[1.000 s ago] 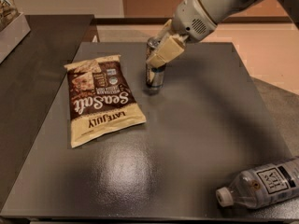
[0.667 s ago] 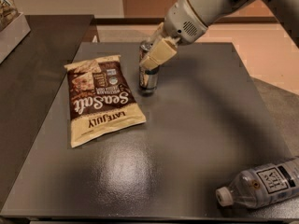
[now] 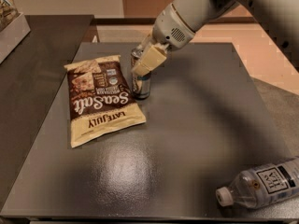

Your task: Move redbull can near brown chip bag

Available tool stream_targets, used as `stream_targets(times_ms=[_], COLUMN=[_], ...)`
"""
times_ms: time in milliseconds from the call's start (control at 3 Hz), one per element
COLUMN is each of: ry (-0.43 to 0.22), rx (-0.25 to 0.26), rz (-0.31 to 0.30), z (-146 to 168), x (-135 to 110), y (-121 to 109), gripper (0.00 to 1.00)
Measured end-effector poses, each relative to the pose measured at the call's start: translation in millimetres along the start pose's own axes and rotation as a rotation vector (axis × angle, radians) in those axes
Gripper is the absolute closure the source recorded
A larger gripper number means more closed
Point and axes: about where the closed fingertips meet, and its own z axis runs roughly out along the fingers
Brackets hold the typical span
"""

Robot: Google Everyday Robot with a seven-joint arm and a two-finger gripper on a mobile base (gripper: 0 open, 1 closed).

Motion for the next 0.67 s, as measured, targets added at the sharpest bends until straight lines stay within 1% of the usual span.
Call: stream_targets(times_ms=[333,667], ry=[0.013,0.018], rx=[-0.009,0.0], rz=[-0.003,-0.017], z=[9.0,14.5], x=[1.8,4.9], y=[1.5,3.5], gripper=[0.59,0.36])
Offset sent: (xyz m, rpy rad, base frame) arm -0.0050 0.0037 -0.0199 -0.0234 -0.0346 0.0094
